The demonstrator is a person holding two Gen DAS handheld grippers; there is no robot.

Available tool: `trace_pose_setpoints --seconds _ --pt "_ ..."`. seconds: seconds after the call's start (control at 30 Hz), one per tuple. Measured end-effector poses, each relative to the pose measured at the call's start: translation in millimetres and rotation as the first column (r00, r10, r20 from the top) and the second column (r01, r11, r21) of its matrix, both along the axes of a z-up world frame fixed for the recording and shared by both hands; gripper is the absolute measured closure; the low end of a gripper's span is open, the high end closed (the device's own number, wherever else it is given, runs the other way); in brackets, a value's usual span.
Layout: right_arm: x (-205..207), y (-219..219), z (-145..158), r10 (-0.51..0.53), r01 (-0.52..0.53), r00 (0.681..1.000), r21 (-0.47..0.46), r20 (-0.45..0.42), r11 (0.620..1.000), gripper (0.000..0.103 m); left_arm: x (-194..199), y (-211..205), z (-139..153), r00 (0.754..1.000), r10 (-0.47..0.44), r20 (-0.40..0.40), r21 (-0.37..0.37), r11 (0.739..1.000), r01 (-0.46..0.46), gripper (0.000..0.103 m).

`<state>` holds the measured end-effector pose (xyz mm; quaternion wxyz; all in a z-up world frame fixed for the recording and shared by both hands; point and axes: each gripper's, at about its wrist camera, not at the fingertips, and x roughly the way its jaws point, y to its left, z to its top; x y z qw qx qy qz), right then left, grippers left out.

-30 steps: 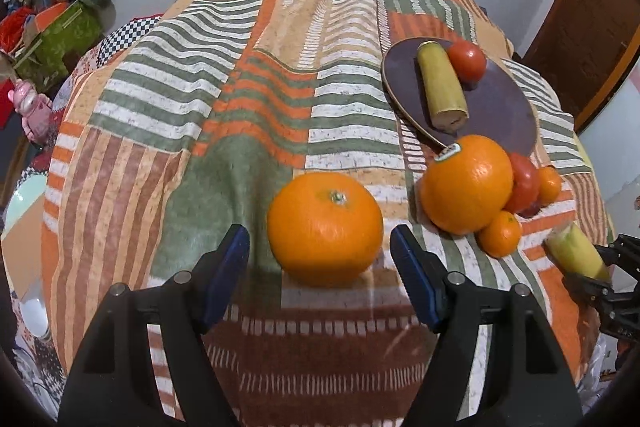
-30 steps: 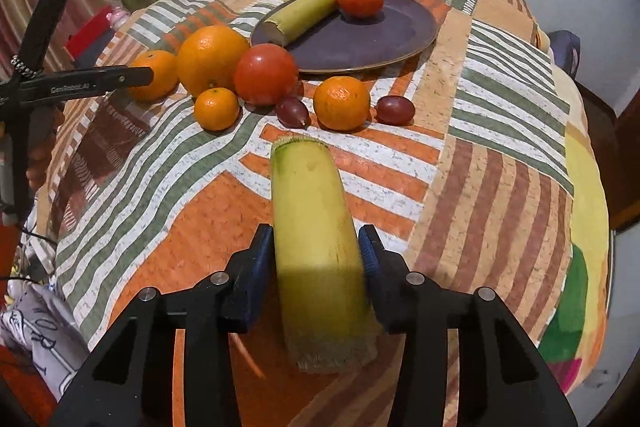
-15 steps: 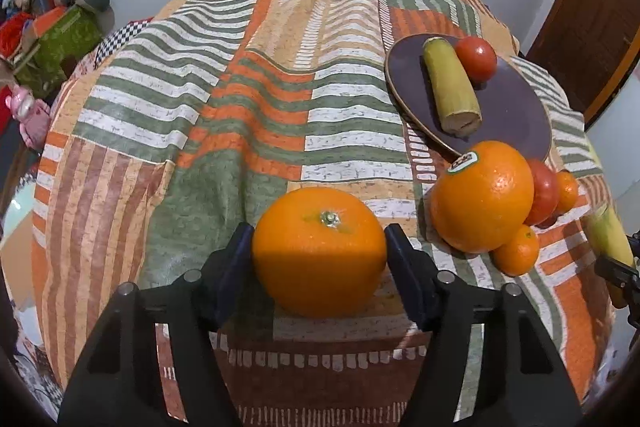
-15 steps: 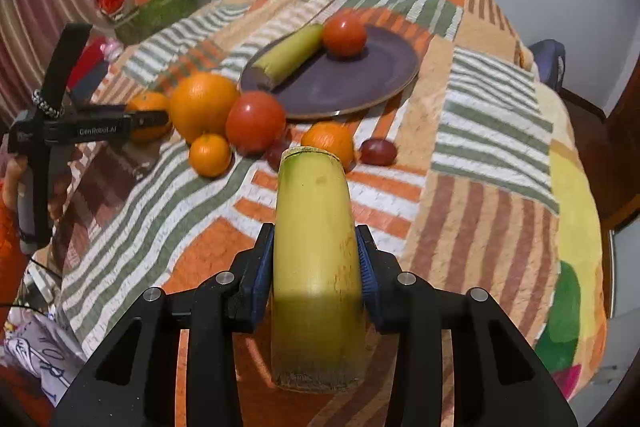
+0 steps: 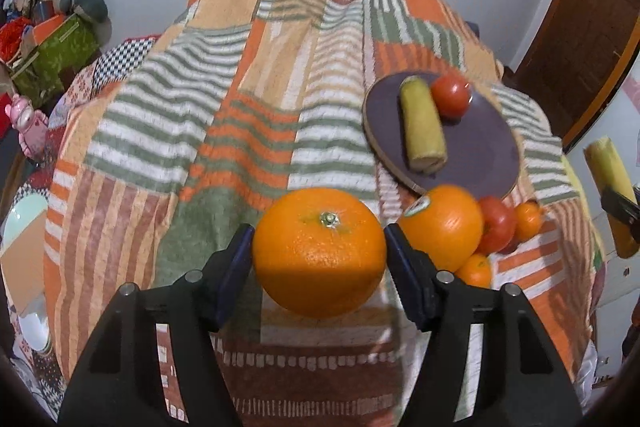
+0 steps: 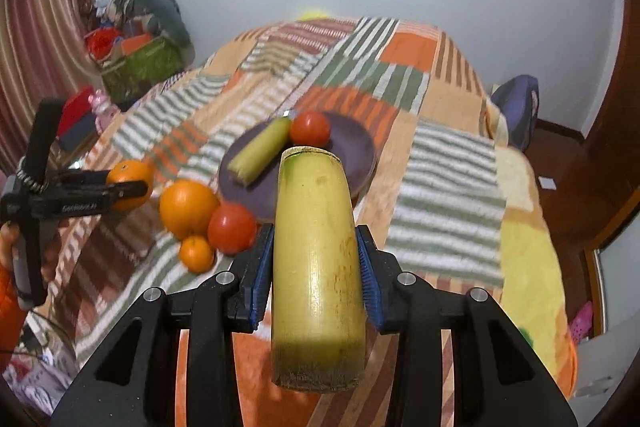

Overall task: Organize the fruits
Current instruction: 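Carry the orange with the left gripper while the right gripper carries the corn to the plate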

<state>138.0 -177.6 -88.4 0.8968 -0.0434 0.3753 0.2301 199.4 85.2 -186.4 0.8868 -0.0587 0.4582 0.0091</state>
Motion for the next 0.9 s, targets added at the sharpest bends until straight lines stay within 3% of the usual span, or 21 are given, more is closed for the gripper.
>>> trace_pose_setpoints --seconds 0.2,0.47,0.9 --pt "17 11 11 -0.02 0.021 0.998 -0.008 0.053 1.0 0.067 17 -11 21 0.998 -0.026 0.063 0.011 1.0 0.025 0.038" --pt "46 22 14 -0.043 0.043 0.996 -0.002 0.074 0.999 0.067 48 -22 26 0.995 -0.049 0.082 0.014 0.999 0.048 0.038" --pt "102 30 -12 -0.079 0.079 0.997 -0.016 -0.003 0.997 0.067 101 -48 19 0.988 -0.138 0.071 -0.004 0.99 0.139 0.038"
